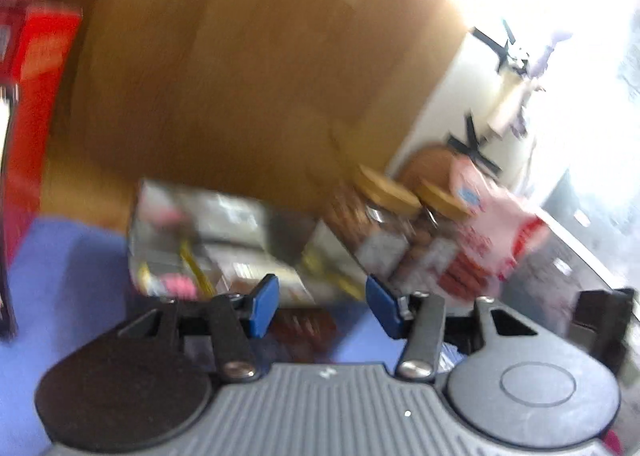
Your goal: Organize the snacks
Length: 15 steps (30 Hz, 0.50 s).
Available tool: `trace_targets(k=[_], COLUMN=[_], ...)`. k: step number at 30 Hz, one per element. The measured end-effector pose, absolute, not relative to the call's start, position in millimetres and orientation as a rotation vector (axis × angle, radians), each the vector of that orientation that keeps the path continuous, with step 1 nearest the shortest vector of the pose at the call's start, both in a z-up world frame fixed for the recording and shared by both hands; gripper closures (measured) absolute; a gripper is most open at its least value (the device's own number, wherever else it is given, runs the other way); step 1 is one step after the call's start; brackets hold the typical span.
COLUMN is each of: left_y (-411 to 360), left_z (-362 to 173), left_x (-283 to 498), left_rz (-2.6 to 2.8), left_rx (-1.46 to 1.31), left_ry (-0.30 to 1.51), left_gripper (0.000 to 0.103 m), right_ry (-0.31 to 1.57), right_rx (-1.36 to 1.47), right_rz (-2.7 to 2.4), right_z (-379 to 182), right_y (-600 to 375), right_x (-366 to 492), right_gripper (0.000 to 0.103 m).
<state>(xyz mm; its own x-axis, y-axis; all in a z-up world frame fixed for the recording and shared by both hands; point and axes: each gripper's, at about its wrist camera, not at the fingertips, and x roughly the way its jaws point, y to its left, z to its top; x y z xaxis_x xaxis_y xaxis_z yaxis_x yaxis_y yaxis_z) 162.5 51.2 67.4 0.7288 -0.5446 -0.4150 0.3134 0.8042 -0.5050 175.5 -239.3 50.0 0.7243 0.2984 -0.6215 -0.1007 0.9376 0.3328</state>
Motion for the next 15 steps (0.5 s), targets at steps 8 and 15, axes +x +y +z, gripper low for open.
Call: trace_targets(k=[8, 15], left_y=[21, 4], left_z=[6, -1], left_x=[184, 168], left_rz=[-0.502, -0.519], left_rx=[-0.518, -0.49], left_ry=[0.893, 0.878], left_gripper=[0.052, 0.048], right_ry=[0.924, 0.952], right_rx=[0.677, 0.638], right_rz=[0.253, 0.306], right_z=[4, 1], right_y=[-263, -253], right_x=[161, 164], right_gripper=[0.058, 0.069])
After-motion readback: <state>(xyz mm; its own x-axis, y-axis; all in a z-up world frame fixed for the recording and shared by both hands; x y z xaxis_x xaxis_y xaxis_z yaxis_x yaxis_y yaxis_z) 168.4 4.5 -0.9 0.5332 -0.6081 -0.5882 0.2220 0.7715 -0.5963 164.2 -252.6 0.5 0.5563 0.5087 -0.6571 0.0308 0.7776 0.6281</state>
